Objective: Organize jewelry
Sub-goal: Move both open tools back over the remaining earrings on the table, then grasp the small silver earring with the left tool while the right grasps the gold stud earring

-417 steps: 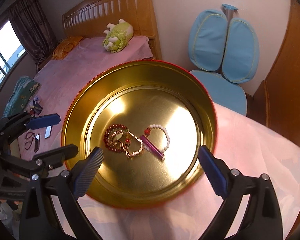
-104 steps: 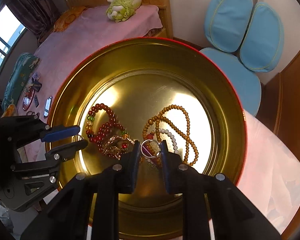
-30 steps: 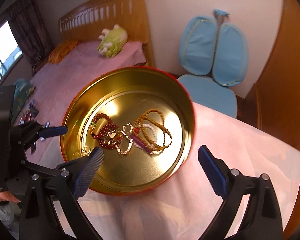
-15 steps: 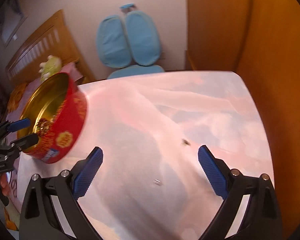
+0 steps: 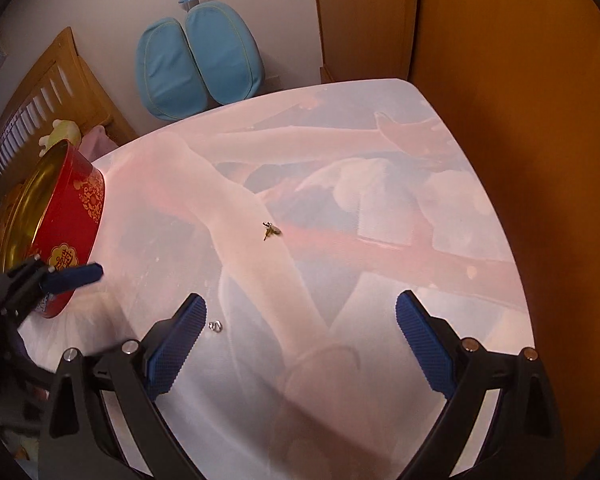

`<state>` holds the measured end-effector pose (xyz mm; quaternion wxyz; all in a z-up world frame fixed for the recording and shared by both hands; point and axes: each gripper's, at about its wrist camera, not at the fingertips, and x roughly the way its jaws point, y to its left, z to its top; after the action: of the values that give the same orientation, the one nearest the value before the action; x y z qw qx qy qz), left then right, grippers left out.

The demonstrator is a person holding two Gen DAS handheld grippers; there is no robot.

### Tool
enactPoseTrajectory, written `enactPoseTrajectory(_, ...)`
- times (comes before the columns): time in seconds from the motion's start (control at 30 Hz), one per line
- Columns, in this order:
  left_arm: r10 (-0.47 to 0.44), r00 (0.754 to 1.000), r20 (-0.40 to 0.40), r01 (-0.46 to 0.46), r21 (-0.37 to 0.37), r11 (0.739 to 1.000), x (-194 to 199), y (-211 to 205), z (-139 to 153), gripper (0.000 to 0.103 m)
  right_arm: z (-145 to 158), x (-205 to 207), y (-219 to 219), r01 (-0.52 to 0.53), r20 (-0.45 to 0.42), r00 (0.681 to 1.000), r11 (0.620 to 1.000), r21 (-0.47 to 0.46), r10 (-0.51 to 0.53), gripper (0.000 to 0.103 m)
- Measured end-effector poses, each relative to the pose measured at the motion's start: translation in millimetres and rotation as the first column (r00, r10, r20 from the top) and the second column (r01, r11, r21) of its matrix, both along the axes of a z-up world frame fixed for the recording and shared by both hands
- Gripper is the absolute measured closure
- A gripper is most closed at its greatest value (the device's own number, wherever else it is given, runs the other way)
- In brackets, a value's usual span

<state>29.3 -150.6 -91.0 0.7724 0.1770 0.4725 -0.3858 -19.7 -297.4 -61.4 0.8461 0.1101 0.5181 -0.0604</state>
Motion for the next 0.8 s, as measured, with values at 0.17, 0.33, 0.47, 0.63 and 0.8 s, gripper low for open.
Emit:
enactPoseTrajectory(0.17, -0.022, 1.0, 0.017, 0.023, -0.003, 1.0, -4.5, -20.1, -22.8, 0.026, -19.5, 35.6, 0.9, -0.032, -0.014, 0.999, 0.999, -0.01, 0.032, 0.007)
enactPoseTrajectory(0.33, -0.056, 0.996, 0.069, 0.059, -0.046, 0.997, -4.6, -33.5, -28.5, 0.026, -40.0, 55.8, 3.2, -0.094, -0.051, 0.994, 0.994, -0.049, 0.092, 0.036)
enactPoseTrajectory(0.47, -0.062, 0.995, 0.077, 0.066, -0.056, 0.996, -2.5, -35.8, -35.0, 0.026, -42.3, 57.1, 11.1, -0.166, -0.015, 0.986, 0.981, -0.096, 0.165, 0.047)
enactPoseTrajectory(0.63, -0.112, 0.982, 0.155, 0.119, -0.043, 0.992, -8.0, -34.4, -40.8, 0.045, -42.5, 50.2, 20.8, -0.241, 0.021, 0.969, 0.961, -0.133, 0.246, 0.09)
enactPoseTrajectory(0.8, -0.123, 0.986, 0.112, 0.134, -0.094, 0.987, 2.2, -30.4, -34.4, 0.09, -41.0, 47.7, 7.2, -0.189, 0.043, 0.981, 0.981, -0.043, 0.191, 0.097)
